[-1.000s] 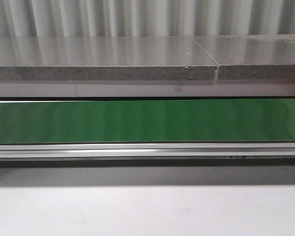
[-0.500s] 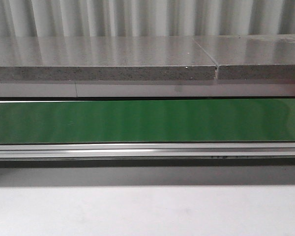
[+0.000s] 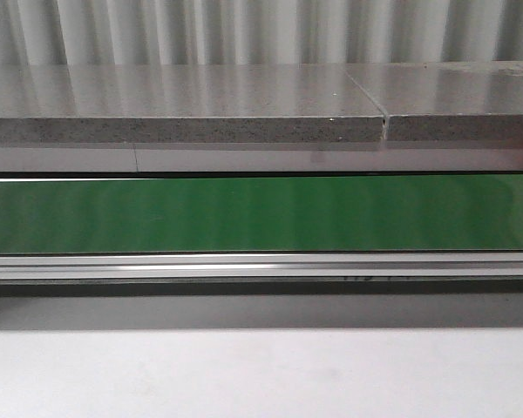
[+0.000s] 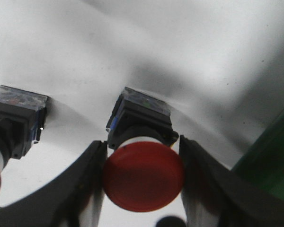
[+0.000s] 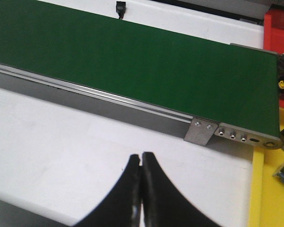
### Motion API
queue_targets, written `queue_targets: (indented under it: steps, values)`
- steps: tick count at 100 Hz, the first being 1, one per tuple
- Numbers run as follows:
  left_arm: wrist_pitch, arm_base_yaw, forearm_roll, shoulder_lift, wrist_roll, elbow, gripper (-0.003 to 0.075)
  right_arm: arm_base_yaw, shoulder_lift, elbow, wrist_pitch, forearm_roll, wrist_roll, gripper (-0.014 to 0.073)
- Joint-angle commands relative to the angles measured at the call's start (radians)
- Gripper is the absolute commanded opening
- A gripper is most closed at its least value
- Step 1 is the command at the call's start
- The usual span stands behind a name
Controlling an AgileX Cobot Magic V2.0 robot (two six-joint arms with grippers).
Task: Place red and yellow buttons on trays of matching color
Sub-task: 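Grasp another red-capped button with the left gripper and lift it over the belt, then lower the red button onto the belt and open the left gripper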
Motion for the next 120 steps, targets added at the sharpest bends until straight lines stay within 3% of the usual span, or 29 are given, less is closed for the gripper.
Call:
queue_targets:
  steps: [1,24,52,78,106,113,120]
  values:
    - [0.009,0.004,-0.005,-0.083,-0.008,-0.029,0.0169,-0.003,0.007,-0.022,-0.061,-0.004,-0.011,-0.0067]
    - [0.029,-0.019,-0.007,-0.180,0.045,-0.093,0.0169,-0.003,0.007,-0.022,-0.061,-0.004,-0.011,-0.0067]
    - [0.128,-0.122,-0.007,-0.203,0.047,-0.237,0.0169,-0.003,0.007,-0.022,-0.061,-0.004,-0.011,-0.0067]
    - [0.129,-0.230,-0.006,-0.180,0.047,-0.238,0.0169,-0.003,0.007,-0.022,-0.061,-0.004,-0.011,-0.0067]
    - [0.161,-0.266,-0.017,-0.124,0.047,-0.239,0.0172,-0.003,0.007,-0.022,-0.061,-0.004,-0.011,-0.0067]
    - [0.153,-0.266,-0.044,-0.120,0.049,-0.239,0.0211,-0.003,0.007,-0.022,-0.061,-0.004,-0.011,-0.0067]
    - [0.145,-0.266,-0.068,-0.119,0.058,-0.239,0.0311,-0.003,0.007,-0.022,-0.061,-0.004,-0.011,-0.0067]
